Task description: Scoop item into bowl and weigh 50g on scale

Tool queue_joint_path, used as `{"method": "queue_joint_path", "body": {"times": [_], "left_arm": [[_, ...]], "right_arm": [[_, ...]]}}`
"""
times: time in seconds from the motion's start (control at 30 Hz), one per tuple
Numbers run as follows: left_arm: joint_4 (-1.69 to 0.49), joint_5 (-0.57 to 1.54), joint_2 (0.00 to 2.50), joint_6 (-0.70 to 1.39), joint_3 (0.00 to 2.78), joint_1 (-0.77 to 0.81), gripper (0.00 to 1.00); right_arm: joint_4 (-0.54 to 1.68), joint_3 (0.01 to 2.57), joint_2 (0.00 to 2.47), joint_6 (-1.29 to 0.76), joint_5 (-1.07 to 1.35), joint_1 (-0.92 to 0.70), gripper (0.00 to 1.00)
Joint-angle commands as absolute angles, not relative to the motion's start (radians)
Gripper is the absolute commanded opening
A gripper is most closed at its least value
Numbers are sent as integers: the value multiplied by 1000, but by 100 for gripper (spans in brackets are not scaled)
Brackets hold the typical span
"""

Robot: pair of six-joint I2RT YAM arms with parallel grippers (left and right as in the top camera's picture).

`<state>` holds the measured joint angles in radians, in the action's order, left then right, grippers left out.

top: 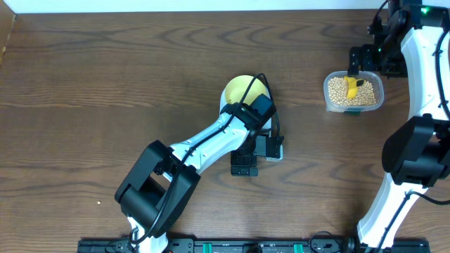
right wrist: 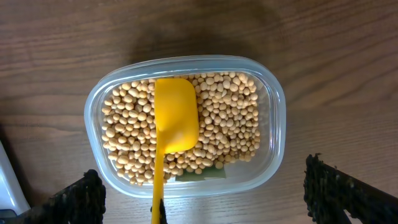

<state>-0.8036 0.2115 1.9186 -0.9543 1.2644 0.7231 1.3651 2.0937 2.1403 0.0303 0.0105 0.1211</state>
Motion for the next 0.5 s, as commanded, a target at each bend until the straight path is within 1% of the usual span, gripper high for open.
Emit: {"method": "queue_joint_path", "body": {"times": [0.0, 0.47], "left_arm": [[-805, 224, 1960, -972, 1255, 719, 98], [-775, 170, 2010, -971, 1255, 708, 97]], "right_arm": [[1365, 2112, 2147, 31, 6, 117, 99], [1365, 2112, 2147, 31, 6, 117, 99]]}}
